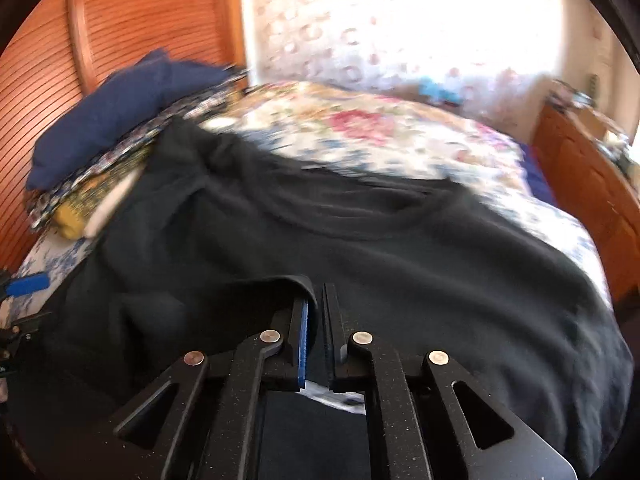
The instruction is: Fold small clothes
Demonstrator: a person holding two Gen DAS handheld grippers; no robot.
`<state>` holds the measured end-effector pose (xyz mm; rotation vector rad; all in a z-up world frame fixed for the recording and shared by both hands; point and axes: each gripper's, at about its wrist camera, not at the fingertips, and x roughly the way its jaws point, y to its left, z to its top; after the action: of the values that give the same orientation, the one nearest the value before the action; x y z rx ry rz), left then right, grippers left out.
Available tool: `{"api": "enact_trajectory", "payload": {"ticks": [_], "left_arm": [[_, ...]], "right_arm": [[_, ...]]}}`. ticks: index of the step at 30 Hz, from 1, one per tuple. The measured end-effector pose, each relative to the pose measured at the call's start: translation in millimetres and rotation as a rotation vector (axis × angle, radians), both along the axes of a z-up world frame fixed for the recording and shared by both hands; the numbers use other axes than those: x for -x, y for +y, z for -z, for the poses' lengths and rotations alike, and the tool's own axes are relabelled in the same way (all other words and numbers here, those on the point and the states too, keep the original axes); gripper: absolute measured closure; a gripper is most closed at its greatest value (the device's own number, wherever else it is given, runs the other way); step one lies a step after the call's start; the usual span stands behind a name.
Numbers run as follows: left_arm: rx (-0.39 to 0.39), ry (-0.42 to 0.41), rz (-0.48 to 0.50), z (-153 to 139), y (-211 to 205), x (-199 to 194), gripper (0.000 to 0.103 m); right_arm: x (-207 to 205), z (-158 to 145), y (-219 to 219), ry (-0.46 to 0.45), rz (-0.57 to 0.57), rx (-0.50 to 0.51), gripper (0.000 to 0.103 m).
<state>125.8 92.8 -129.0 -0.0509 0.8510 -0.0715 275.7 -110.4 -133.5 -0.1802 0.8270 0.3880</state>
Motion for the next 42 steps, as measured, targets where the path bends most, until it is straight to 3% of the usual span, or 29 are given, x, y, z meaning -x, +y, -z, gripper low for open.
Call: {"api": "enact_trajectory", "payload": {"ticks": [3, 4, 6, 10, 13, 18, 20, 22, 25, 37, 42], "left_arm": [[0.001, 0.000, 0.000, 0.1, 0.1, 0.2, 0.046], [0.001, 0.000, 0.000, 0.3, -0.3, 0.0, 0.046], [0.002, -0.001, -0.001, 0.4, 0.1, 0.3, 0.046], [0.007, -0.036, 0.001, -4.8, 1.6, 7.3, 0.046], [-0.005, -0.085, 0.002, -13.1, 1.4, 20.1, 0.046], [0.022, -0.117, -0.008, -25.1, -0.5, 41.2, 0.046], [0.031, -0.129, -0.001, -29.8, -3.5, 48.2, 0.046], [0.031, -0.137, 0.006, -34.0, -7.0, 53.2, 0.046], [0.021, -0.146, 0.014, -39.6, -15.0, 56.6, 0.046], [0.017, -0.160, 0.068, -48.6, -45.2, 57.8, 0.046], [0.019, -0.157, 0.087, -47.1, -55.8, 54.7, 0.046]], "right_arm": [[8.1, -7.4, -12.8, -0.015, 0.028, 0.003, 0.096], [12.4, -10.2, -12.1, -0.029, 0.037, 0.017, 0.083], [22.6, -17.8, -8.7, -0.054, 0.027, 0.007, 0.068], [50.2, -26.1, 6.5, -0.049, -0.075, -0.077, 0.068], [65.2, -23.4, 19.1, 0.002, -0.158, -0.146, 0.068], [74.0, -2.0, 40.2, 0.088, -0.221, -0.169, 0.069], [72.2, 4.7, 44.8, 0.110, -0.236, -0.174, 0.074], [72.4, 8.4, 44.0, 0.131, -0.257, -0.195, 0.094], [84.4, 5.1, 35.8, 0.112, -0.275, -0.207, 0.100], [115.3, 10.5, 6.3, 0.127, -0.235, -0.197, 0.100], [126.1, -2.2, -17.9, 0.071, -0.189, -0.205, 0.099]]}}
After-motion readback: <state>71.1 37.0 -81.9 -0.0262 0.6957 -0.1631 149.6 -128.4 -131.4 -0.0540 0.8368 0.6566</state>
